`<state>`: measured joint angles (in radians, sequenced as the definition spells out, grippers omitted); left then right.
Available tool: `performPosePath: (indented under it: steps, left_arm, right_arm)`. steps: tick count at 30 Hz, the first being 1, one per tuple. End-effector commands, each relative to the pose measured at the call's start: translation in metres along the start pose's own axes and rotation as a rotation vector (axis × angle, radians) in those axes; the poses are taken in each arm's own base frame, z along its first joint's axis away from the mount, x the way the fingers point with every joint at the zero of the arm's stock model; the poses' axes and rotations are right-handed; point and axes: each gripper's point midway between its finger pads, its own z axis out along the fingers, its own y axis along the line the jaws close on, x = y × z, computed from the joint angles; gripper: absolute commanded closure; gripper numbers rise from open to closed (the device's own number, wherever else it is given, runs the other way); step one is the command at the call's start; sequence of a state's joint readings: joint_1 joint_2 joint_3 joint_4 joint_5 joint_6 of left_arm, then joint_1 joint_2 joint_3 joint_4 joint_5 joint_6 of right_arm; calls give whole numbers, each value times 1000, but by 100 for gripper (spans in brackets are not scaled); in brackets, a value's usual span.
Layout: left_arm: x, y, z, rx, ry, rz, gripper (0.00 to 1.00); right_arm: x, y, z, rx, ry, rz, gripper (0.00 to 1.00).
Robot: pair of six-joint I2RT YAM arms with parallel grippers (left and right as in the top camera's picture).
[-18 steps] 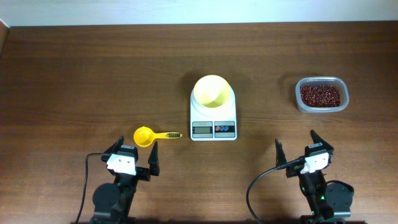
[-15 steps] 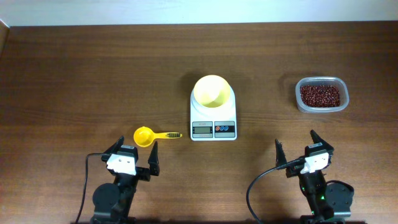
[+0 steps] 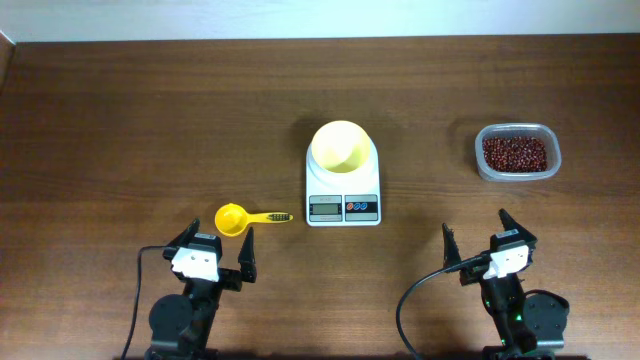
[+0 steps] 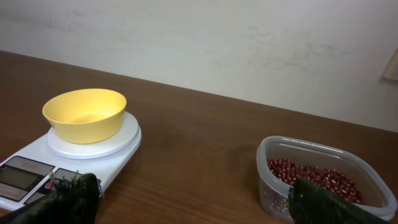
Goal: Scoop item into bowl and weigh 50g on scale
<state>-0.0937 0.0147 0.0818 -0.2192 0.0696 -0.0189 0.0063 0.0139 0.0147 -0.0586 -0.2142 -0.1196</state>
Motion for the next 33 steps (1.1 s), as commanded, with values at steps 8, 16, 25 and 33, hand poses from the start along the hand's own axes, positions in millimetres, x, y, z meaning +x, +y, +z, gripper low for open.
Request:
performPosePath:
  steps: [8,16,25,33]
  left_arm:
    - [6,2,2,-12,8,16,1]
    - [5,2,1,-12,7,16,1]
    - [6,5,1,-31,8,16,1]
    - [-1,13,1,-74,-18,25,1]
  right_arm:
    - [3,3,0,-16,1,-3,1]
    - [3,3,0,-16,1,-3,1]
    - [3,3,0,-16,1,-3,1]
    - [3,3,0,-16,1,-3,1]
